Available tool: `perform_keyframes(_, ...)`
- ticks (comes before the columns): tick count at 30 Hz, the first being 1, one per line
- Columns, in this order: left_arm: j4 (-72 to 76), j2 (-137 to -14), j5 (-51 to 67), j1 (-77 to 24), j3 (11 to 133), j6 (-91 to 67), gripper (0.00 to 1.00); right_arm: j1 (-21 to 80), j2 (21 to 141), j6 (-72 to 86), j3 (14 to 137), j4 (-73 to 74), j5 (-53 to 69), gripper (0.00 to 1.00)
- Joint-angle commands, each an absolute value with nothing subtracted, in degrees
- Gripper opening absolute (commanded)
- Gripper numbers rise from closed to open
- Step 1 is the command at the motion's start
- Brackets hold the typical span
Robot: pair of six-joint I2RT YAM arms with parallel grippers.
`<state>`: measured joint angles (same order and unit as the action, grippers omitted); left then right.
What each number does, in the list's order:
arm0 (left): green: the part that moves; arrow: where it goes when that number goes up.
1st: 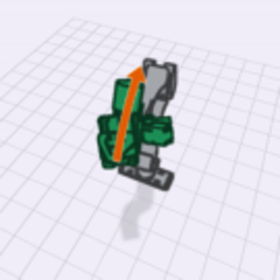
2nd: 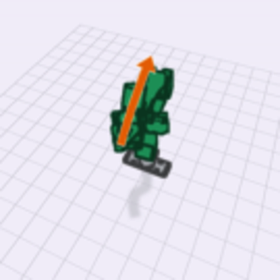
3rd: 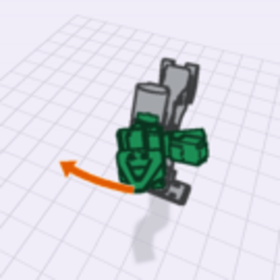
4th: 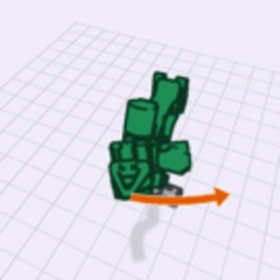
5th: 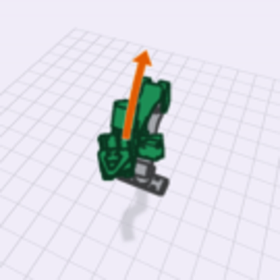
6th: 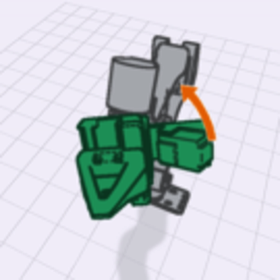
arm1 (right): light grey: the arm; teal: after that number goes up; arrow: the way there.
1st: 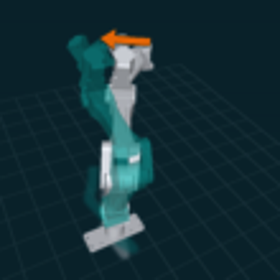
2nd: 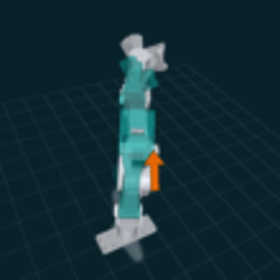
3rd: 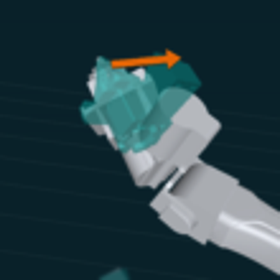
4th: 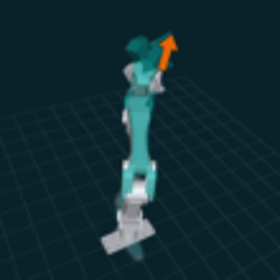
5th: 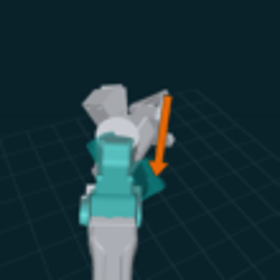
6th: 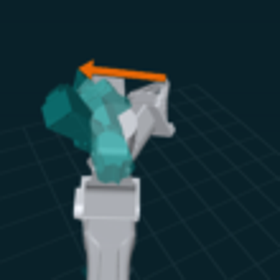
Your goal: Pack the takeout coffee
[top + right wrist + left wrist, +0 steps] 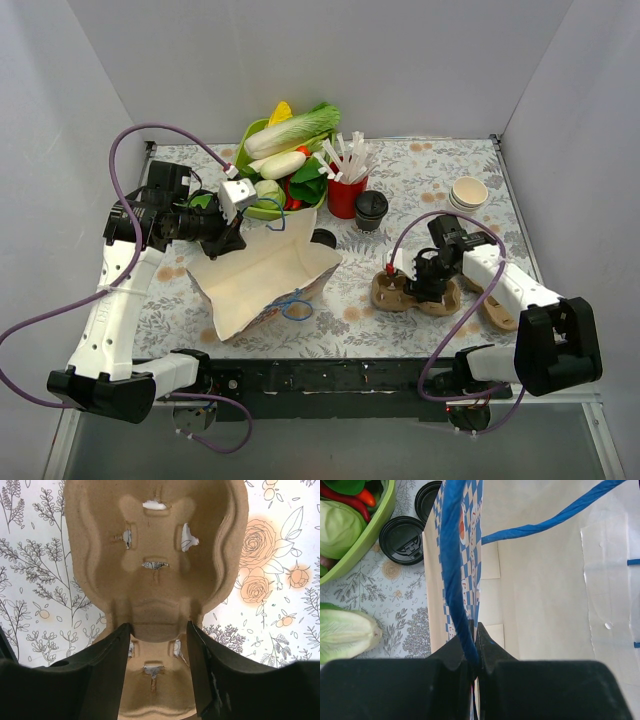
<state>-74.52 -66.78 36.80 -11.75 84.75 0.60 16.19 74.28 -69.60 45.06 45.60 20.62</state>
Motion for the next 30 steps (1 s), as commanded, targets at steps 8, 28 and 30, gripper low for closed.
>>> perform_keyframes(8,-74.00,-65.83,37.62,-11.95,83.94,0.44,0.00,17.49,75.32,-64.16,44.12,42.80,19.69,0.52)
perform_keyframes(28,-74.88,-66.00,46.47,-11.95,83.59,0.62,0.00,18.02,64.77,-56.61,75.38,67.05,33.93,0.01)
perform_keyframes(30,-74.80,-66.62,47.98,-12.04,83.41,0.44,0.00,18.28,65.47,-56.60,86.06,67.06,33.93,0.01)
